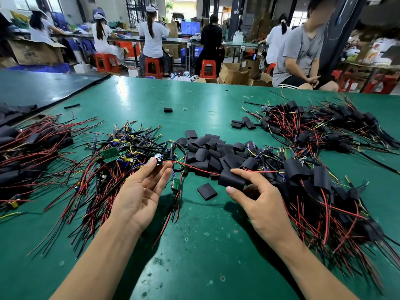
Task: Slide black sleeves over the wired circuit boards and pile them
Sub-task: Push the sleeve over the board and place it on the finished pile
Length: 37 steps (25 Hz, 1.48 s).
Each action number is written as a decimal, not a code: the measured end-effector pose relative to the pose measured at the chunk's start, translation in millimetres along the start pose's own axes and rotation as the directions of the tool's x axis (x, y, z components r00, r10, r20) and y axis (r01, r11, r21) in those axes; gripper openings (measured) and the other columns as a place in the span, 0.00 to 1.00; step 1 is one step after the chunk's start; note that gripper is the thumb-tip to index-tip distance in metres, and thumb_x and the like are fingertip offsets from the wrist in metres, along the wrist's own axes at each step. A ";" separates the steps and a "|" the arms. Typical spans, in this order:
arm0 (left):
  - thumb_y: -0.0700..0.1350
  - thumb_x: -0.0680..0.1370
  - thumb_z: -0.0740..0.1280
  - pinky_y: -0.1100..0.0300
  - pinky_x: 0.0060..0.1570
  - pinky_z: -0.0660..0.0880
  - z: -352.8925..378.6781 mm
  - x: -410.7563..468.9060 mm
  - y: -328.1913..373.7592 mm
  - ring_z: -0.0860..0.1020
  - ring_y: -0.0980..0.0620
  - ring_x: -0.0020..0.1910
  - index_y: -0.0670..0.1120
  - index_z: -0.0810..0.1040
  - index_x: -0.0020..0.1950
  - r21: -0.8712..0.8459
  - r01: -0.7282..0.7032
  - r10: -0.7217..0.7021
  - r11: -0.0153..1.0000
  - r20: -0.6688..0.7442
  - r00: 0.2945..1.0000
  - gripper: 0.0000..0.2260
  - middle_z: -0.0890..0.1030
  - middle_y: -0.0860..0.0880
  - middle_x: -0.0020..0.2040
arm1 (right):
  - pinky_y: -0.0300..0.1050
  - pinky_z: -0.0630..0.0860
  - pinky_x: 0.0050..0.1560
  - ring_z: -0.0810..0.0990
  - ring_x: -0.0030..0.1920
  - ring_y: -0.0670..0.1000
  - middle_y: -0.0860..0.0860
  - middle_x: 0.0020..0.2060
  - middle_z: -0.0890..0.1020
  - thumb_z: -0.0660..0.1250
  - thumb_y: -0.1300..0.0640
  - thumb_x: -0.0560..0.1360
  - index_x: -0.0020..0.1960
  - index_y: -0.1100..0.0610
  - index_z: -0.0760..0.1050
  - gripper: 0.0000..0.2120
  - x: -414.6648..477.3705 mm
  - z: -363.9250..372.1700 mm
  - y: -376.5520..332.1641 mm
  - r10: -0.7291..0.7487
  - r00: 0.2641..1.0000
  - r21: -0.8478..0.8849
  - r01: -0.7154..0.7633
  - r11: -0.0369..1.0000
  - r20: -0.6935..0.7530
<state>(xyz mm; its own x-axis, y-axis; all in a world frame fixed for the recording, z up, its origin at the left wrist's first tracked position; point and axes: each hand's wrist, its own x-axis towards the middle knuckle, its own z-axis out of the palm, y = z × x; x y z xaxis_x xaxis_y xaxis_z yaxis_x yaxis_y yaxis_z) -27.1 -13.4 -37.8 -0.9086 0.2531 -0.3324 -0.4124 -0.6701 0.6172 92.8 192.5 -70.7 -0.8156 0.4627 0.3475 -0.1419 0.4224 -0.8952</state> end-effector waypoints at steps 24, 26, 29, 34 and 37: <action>0.38 0.76 0.69 0.59 0.39 0.83 5.4 -6.9 1.6 0.86 0.46 0.41 0.36 0.78 0.46 -0.100 0.109 -0.107 0.989 0.028 0.994 0.05 0.85 0.36 0.42 | 0.36 0.77 0.37 0.78 0.35 0.46 0.55 0.54 0.85 0.76 0.55 0.66 0.61 0.53 0.82 0.23 8.1 -1.2 -3.4 0.255 0.916 0.664 -0.401 0.631 0.311; 0.38 0.76 0.69 0.59 0.38 0.83 5.8 -7.3 1.1 0.86 0.46 0.41 0.37 0.78 0.47 -0.099 0.110 -0.107 0.989 0.032 0.994 0.04 0.85 0.36 0.42 | 0.36 0.78 0.37 0.78 0.35 0.46 0.55 0.54 0.85 0.75 0.57 0.67 0.61 0.54 0.82 0.22 8.7 -2.4 -4.2 0.265 0.909 0.673 -0.416 0.611 0.322; 0.38 0.74 0.70 0.59 0.38 0.83 5.8 -7.5 1.5 0.86 0.46 0.42 0.36 0.78 0.46 -0.096 0.113 -0.109 0.989 0.047 0.993 0.05 0.85 0.35 0.43 | 0.36 0.77 0.37 0.78 0.35 0.46 0.54 0.54 0.84 0.75 0.58 0.66 0.61 0.54 0.82 0.22 8.5 -2.4 -4.4 0.266 0.912 0.668 -0.410 0.621 0.312; 0.38 0.76 0.69 0.58 0.40 0.83 5.5 -5.6 5.9 0.86 0.45 0.42 0.35 0.78 0.46 -0.147 0.118 -0.112 0.982 0.051 0.992 0.06 0.84 0.35 0.43 | 0.34 0.76 0.38 0.77 0.35 0.47 0.51 0.48 0.85 0.78 0.54 0.61 0.57 0.51 0.83 0.24 8.8 1.3 -1.6 0.265 0.943 0.586 -0.333 0.739 0.202; 0.38 0.78 0.68 0.58 0.40 0.83 5.6 -4.7 7.1 0.86 0.45 0.41 0.36 0.78 0.46 -0.154 0.115 -0.109 0.981 0.047 0.993 0.05 0.85 0.36 0.43 | 0.34 0.77 0.39 0.77 0.35 0.46 0.48 0.45 0.86 0.77 0.53 0.63 0.58 0.48 0.82 0.23 7.3 0.6 -0.4 0.226 0.962 0.488 -0.274 0.828 0.156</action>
<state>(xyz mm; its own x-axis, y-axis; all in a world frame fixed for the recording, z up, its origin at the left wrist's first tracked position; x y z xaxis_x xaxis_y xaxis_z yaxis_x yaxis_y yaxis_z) -26.2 -15.5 -27.9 -0.8603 0.3568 -0.3641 -0.4989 -0.7360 0.4576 86.5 195.3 -68.0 -0.9037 0.4189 0.0881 -0.1679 -0.1576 -0.9731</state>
